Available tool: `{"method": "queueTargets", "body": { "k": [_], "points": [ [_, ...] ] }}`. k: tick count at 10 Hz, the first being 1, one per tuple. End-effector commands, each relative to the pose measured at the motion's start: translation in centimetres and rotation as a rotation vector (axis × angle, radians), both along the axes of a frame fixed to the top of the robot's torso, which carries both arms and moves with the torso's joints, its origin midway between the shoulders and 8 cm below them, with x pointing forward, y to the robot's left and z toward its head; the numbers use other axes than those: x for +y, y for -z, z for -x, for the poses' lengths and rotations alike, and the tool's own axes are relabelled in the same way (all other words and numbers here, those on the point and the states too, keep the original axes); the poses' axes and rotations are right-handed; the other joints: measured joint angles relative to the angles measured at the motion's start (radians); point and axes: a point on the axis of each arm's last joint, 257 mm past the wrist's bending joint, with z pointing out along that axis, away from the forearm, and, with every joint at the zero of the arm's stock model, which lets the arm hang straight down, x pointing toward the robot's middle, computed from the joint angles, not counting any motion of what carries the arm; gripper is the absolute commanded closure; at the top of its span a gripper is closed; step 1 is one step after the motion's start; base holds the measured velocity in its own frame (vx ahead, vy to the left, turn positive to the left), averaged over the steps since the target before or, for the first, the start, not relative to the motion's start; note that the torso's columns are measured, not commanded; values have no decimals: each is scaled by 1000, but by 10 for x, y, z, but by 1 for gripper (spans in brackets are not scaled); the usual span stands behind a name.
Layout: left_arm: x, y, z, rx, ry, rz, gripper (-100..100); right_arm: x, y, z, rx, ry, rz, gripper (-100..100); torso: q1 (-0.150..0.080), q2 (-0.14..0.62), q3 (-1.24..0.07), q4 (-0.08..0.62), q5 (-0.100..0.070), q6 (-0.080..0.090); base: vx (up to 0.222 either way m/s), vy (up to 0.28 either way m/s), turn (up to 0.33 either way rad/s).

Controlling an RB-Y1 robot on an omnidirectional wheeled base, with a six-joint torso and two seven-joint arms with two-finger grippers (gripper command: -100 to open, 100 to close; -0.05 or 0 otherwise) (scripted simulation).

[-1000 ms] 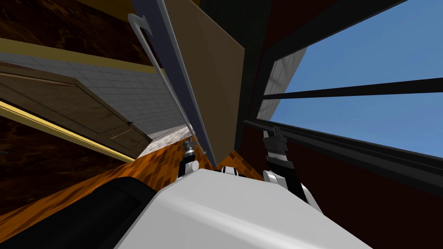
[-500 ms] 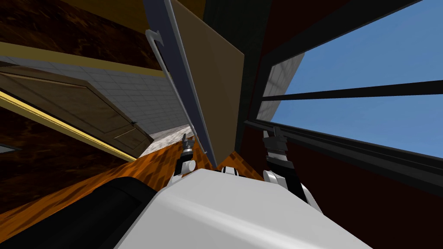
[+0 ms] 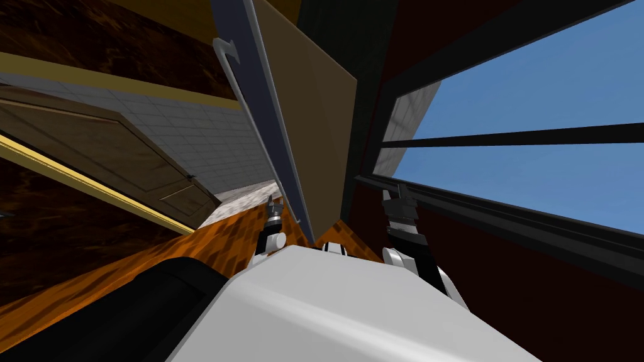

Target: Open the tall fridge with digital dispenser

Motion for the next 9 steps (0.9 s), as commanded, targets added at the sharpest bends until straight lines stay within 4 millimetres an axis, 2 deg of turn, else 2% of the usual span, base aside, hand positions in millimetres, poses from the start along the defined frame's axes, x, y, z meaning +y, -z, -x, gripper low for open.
{"method": "queueTargets", "body": {
  "k": [1,2,4,6,7,8,9],
  "points": [
    [-13,23,-4,12,-5,92,-100,0,0,0,0,0,0,0,-1,0,0,0,-1,1,-6,-1,-8],
    [-14,26,-3,8,-14,114,-100,0,0,0,0,0,0,0,-1,1,0,2,-1,0,-1,12,6],
    [-1,4,8,-18,-40,84,-100,0,0,0,0,0,0,0,5,0,-1,3,-2,-3,14,36,68],
    [2,3,10,-20,-46,83,-100,0,0,0,0,0,0,0,19,-4,-4,6,-2,-10,73,43,24],
    [-3,8,5,-18,-38,81,100,0,0,0,0,0,0,0,17,2,-1,7,-2,-10,-46,-20,-47],
    [0,6,8,-16,-43,81,100,0,0,0,0,0,0,0,14,9,4,9,-4,-12,-24,-14,-18],
    [-5,5,1,-21,-15,83,100,0,0,0,0,0,0,0,16,11,5,10,-4,-15,-74,131,-57]
  ]
}}
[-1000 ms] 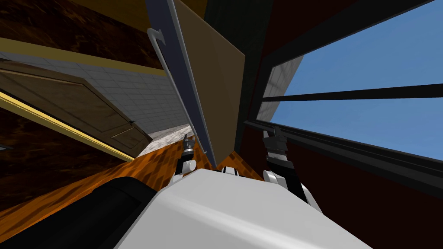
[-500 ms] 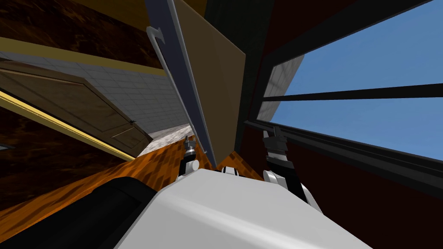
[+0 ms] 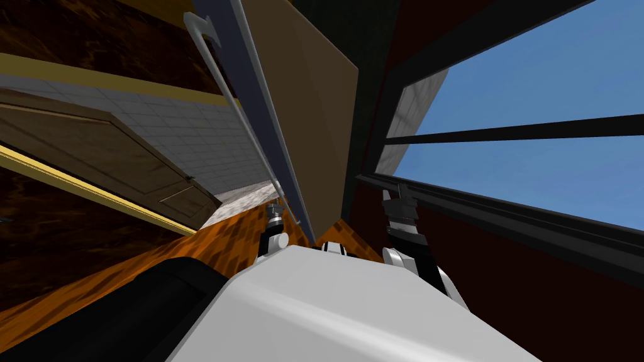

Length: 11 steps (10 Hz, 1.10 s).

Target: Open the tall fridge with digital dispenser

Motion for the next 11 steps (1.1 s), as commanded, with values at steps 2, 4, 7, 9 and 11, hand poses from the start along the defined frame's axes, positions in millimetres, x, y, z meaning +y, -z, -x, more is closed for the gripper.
{"method": "queueTargets", "body": {
  "k": [2,4,7,9,11],
  "points": [
    [-10,-3,-13,-8,54,2,100,0,0,0,0,0,0,0,9,2,1,1,3,-1,-106,199,-73],
    [-15,-5,-19,-11,81,3,100,0,0,0,0,0,0,0,3,-2,-1,-1,1,-1,-116,215,-52],
    [-26,-8,-32,-16,135,4,100,0,0,0,0,0,1,0,4,-3,-2,-1,1,-1,-134,263,-77],
    [-31,-10,-37,-18,161,4,100,0,0,0,0,0,0,0,0,-1,-1,0,0,-1,-147,241,-48],
    [-36,-11,-43,-19,187,4,100,0,0,0,0,0,1,0,4,-1,-1,0,1,-1,-149,269,-89]
  ]
}}
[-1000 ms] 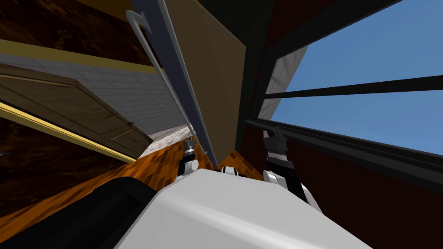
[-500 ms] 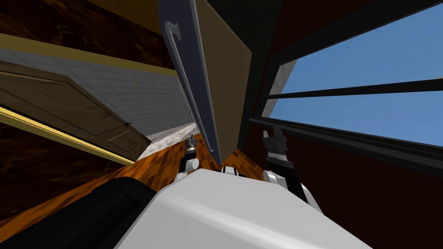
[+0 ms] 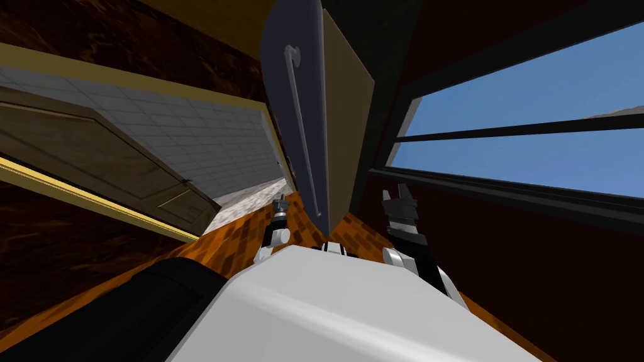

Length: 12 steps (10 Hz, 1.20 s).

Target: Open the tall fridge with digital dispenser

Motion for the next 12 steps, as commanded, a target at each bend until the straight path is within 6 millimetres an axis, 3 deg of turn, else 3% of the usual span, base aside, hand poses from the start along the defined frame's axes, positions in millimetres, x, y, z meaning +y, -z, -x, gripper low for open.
{"method": "queueTargets", "body": {
  "k": [1,6,7,12],
  "points": [
    [-9,-2,-9,-2,42,2,100,0,0,0,0,0,0,0,-3,-3,-2,-1,-1,0,-152,237,-48],
    [-18,-4,-19,-2,89,0,100,0,0,0,0,0,0,0,-4,0,0,0,-1,0,-125,209,-56],
    [-20,0,-20,21,100,16,-100,0,0,0,0,0,0,0,-10,-4,-2,-1,-3,0,16,-34,-6],
    [-25,9,-21,75,128,56,-100,0,0,0,0,0,-1,0,-2,-2,-1,0,0,0,58,-111,-3]
  ]
}}
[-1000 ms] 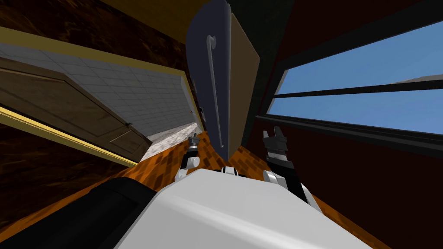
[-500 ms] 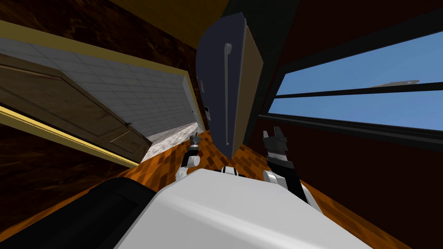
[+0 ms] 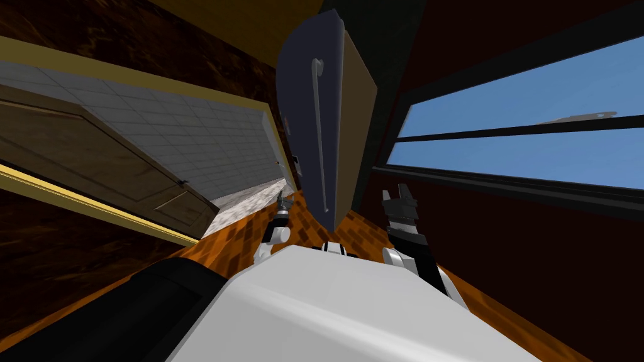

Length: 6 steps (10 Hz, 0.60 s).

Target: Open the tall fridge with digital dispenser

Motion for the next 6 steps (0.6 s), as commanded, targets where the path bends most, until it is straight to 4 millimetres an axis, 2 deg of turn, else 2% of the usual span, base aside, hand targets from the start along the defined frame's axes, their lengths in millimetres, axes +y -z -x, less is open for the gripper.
{"method": "queueTargets", "body": {
  "k": [1,6],
  "points": [
    [-3,5,-1,30,15,19,-100,0,0,0,0,0,0,0,2,3,2,1,0,0,29,-86,-3],
    [-10,18,-2,100,50,61,-100,0,0,0,0,0,0,0,-2,0,0,0,0,0,41,-98,-4]
  ]
}}
